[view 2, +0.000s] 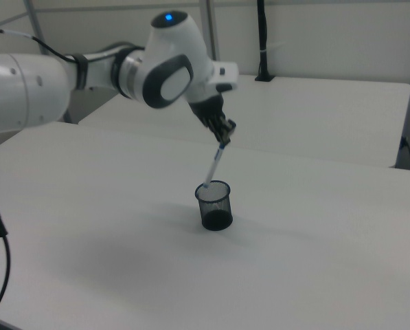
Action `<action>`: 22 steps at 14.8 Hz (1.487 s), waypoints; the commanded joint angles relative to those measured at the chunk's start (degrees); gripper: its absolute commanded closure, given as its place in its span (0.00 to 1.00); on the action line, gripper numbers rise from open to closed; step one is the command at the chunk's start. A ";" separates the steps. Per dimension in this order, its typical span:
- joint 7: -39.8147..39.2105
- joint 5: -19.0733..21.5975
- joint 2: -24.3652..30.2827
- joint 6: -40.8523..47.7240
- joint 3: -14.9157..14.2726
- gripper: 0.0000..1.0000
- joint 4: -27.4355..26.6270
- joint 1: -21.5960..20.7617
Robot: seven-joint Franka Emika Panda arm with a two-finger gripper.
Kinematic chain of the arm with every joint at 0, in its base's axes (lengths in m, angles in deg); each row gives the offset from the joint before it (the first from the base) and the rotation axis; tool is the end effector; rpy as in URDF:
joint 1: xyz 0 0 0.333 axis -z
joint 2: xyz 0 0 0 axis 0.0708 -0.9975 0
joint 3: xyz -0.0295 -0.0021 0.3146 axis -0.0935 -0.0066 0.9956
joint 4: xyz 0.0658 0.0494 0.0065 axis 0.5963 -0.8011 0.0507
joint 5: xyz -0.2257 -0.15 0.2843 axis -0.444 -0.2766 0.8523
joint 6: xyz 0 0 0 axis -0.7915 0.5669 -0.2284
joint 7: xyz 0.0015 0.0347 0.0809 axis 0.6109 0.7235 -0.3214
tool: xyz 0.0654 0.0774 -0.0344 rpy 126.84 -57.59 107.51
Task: Remove the marker
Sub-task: 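Lift the marker straight up out of the mesh cup, then carry the marker away from the cup and lower it to the table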
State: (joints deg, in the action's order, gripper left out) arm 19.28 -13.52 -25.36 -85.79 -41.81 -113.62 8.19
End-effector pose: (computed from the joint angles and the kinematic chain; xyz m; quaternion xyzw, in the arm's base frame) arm 0.6827 -0.1404 0.5044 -0.9653 0.1837 -0.1849 0.0161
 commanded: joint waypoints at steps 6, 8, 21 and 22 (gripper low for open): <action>-1.03 5.06 9.00 11.82 0.48 0.91 0.59 -6.12; -1.29 4.62 7.60 15.62 0.48 0.91 0.33 -9.39; -9.47 0.14 -9.98 27.76 0.47 0.88 -0.64 -22.14; -9.47 -0.04 -10.59 27.76 0.48 0.88 -0.64 -22.49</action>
State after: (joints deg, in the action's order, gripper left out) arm 11.21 -12.42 -34.57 -59.56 -40.56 -114.24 -12.53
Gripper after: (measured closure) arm 0.815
